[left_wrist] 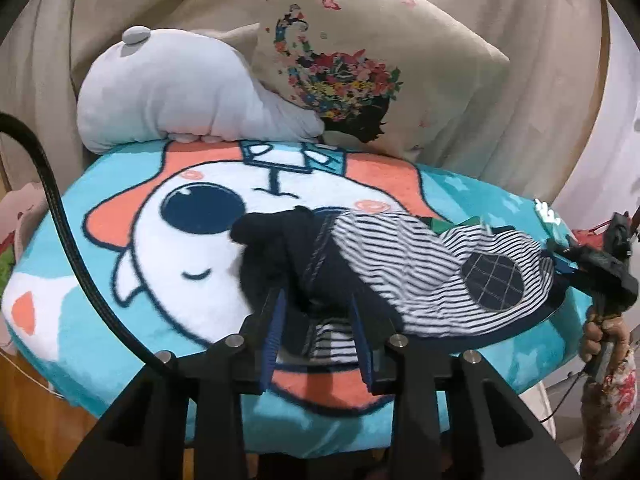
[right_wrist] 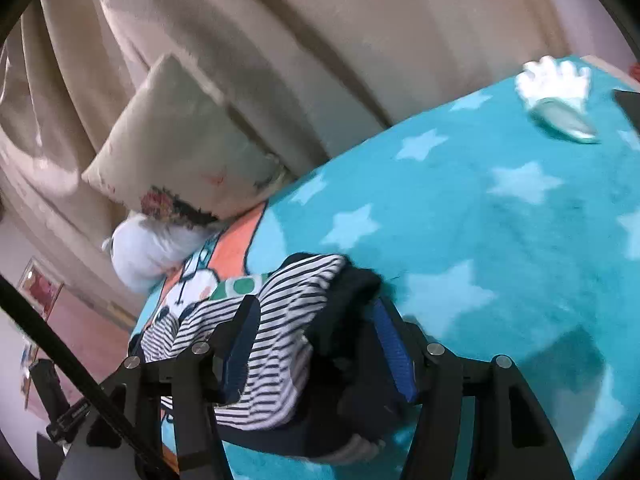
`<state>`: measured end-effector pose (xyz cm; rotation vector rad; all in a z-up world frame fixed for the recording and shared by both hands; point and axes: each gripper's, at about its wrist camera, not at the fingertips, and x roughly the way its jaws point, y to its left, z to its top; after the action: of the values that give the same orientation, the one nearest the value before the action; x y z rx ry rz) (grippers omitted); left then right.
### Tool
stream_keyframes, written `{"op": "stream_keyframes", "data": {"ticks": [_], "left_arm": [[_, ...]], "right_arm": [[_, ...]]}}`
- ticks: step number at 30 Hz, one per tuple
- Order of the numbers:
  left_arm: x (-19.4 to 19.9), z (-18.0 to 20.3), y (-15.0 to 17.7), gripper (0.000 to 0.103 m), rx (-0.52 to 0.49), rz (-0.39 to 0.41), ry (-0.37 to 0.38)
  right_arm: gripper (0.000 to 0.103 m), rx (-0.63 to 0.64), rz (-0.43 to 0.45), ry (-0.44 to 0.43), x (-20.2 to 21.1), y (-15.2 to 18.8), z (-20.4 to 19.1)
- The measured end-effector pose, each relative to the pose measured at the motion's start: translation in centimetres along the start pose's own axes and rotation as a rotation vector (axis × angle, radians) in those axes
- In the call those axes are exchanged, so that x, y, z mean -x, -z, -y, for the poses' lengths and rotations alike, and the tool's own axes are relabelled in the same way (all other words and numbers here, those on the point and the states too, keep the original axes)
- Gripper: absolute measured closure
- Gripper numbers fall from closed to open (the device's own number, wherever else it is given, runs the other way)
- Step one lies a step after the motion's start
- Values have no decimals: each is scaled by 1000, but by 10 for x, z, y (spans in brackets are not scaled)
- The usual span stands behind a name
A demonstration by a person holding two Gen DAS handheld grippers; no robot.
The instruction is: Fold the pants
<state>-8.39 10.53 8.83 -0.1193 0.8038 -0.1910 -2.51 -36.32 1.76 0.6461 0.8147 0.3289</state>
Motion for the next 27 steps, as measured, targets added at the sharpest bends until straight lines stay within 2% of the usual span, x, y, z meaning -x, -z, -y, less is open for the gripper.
{"op": "stream_keyframes", "data": {"ticks": [1, 2, 4, 7, 9, 11, 14, 17, 18, 19, 20, 21, 24, 25, 26, 27], "left_arm": [[-2, 2, 0, 72, 2, -2, 5], [-3, 3, 0, 72, 1, -4, 11], [-5, 5, 0, 69, -4, -13, 15], [-9, 4, -2, 67, 2, -22, 19], [-13, 0, -1, 67, 16, -30, 28], [-17, -3, 0, 67, 25, -39, 34], [-20, -6, 3, 67, 41, -47, 38], [-22, -10, 3, 67, 57, -52, 53], [-21, -12, 3, 67, 62, -52, 58], [-21, -13, 4, 67, 68, -50, 64], [-20, -13, 4, 67, 69, -48, 65], [-19, -13, 5, 67, 69, -47, 66], [-15, -13, 6, 67, 69, -42, 65], [-13, -14, 6, 67, 72, -39, 64], [-12, -15, 6, 66, 75, -37, 65], [-11, -16, 6, 65, 77, -34, 65]], "right_arm": [[80, 15, -15, 2, -8, -2, 1], [89, 46, -51, 25, -16, -4, -4], [94, 58, -51, 35, -17, -3, -9], [95, 58, 1, -19, 7, 0, -18], [95, 55, 49, -24, 32, 5, -23], [95, 52, 78, 0, 46, 10, -21], [95, 49, 85, 94, 57, 23, -10], [94, 22, 69, 91, 58, 32, 0], [86, 10, 73, 88, 58, 32, 2], [66, -16, 78, 79, 56, 28, 3], [53, -33, 81, 65, 56, 25, 4], [36, -41, 87, 41, 53, 20, 3], [35, -9, 64, 63, 31, 2, -5], [39, 7, 38, 88, 20, 0, -7], [48, 20, -5, 134, 4, -3, -9], [88, 19, -43, 156, -9, -3, -7]]}}
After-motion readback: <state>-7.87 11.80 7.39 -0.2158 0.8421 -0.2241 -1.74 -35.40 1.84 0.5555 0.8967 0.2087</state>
